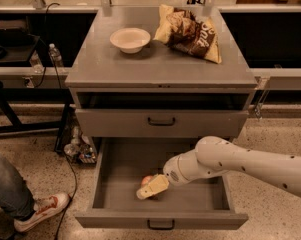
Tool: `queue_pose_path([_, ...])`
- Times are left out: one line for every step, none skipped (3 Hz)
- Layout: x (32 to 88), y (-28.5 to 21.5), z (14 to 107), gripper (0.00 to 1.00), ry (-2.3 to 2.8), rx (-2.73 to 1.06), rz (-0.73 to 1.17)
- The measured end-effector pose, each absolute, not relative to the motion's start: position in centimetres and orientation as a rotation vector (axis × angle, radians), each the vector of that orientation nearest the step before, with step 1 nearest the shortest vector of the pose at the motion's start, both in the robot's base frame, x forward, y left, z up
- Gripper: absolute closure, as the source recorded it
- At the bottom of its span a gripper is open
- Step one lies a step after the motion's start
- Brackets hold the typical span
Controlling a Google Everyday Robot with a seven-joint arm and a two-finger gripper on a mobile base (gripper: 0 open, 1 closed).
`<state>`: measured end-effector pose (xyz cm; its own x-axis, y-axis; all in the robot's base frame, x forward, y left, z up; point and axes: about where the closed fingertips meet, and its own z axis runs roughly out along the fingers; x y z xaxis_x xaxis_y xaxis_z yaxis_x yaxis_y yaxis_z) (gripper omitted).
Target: Pick apple from middle drawer and place on counter
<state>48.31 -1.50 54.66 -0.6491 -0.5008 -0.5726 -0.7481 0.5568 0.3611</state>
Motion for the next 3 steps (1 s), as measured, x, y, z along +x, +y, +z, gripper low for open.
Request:
queue_pose_path([48.4,-1.4,54.4,0.0,2.379,-1.022,0.826])
queue_pose_path([49.2,-0.7,51.6,0.0,2.309,-1.087,0.802])
queue_pose_path([51.6,0.8,48.5,0.0,2.205,-1.138,0.829])
